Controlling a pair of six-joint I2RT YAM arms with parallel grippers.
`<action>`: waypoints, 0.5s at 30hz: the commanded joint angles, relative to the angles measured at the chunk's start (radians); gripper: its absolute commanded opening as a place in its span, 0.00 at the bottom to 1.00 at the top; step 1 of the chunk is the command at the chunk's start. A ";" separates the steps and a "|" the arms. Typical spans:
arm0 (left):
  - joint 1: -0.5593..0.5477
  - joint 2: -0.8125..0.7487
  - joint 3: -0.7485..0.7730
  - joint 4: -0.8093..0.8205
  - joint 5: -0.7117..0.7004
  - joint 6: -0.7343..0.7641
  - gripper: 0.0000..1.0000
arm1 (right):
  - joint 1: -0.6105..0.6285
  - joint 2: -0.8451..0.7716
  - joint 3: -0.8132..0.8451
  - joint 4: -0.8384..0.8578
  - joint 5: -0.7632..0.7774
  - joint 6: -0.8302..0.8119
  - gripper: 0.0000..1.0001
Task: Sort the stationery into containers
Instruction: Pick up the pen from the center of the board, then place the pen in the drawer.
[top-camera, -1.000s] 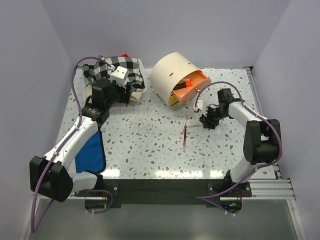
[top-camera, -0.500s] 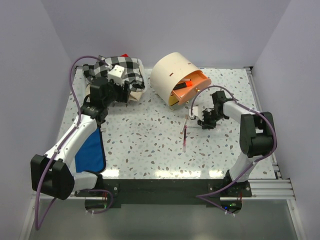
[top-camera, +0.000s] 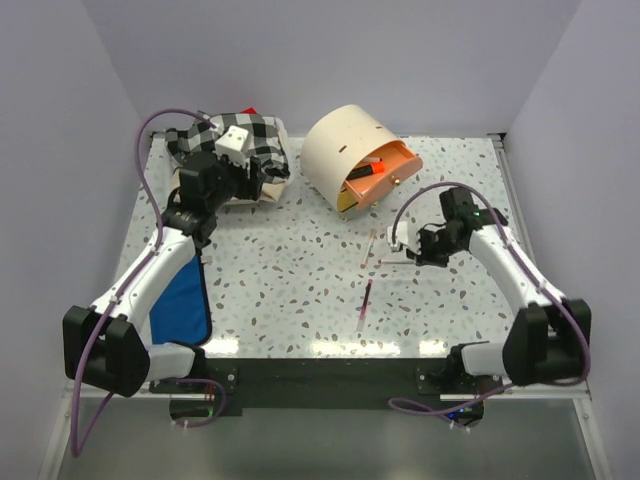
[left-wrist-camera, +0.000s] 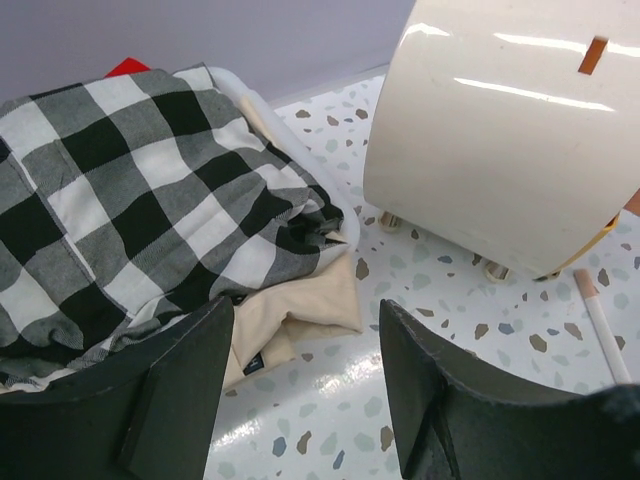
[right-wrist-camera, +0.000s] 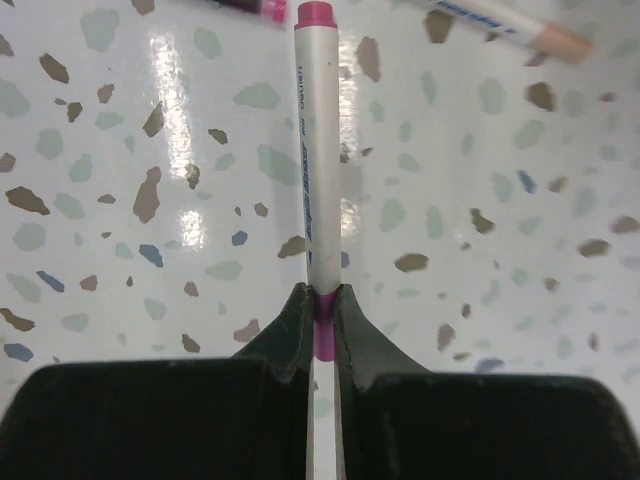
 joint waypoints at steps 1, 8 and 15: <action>0.011 -0.009 -0.003 0.136 0.037 -0.026 0.65 | 0.005 -0.193 0.089 -0.035 -0.024 0.163 0.00; 0.009 0.014 -0.017 0.187 0.098 -0.098 0.65 | 0.012 -0.300 0.179 0.373 0.070 0.318 0.00; 0.009 0.003 -0.024 0.189 0.101 -0.106 0.65 | 0.057 -0.202 0.274 0.617 0.188 0.386 0.00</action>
